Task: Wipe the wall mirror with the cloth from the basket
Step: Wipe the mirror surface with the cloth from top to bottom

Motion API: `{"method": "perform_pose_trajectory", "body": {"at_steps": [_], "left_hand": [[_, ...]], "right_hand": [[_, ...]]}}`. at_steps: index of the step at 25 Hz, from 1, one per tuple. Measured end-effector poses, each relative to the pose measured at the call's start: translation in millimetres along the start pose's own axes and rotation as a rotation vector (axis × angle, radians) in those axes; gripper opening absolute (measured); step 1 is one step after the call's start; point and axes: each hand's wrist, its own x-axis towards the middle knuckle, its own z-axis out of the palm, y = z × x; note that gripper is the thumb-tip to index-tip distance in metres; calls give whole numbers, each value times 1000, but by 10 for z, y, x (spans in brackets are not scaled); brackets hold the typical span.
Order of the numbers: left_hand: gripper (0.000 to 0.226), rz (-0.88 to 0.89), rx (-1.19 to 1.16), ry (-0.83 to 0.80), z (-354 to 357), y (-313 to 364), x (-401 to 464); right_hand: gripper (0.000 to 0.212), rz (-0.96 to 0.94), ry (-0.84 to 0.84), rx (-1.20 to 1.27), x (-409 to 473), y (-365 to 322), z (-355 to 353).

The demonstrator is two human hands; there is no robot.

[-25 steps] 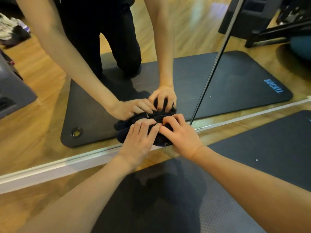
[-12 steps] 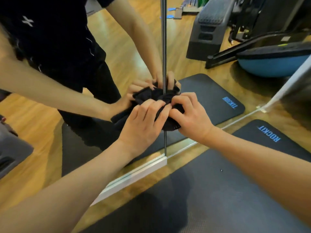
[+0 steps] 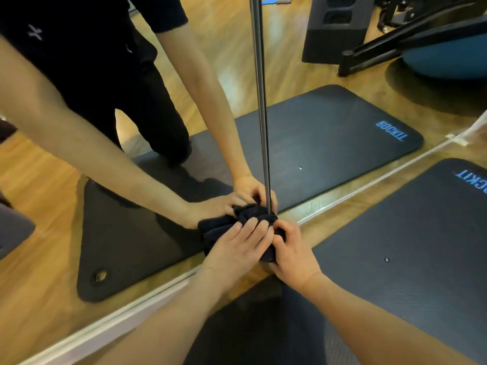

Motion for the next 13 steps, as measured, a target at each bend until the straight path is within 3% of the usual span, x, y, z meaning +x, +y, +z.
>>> {"method": "perform_pose_trajectory", "body": {"at_steps": [3, 7, 9, 13], "left_hand": [[68, -57, -45, -121, 36, 31, -113], [48, -106, -60, -57, -288, -98, -75], [35, -150, -53, 19, -642, -329, -37], [33, -137, -17, 114, -1648, -1066, 247]], "right_hand": [[74, 122, -43, 49, -97, -133, 136], [75, 148, -90, 74, 31, -426, -128], [73, 92, -82, 71, 344, -644, -463], [67, -108, -27, 13, 1283, -1133, -1477]]}}
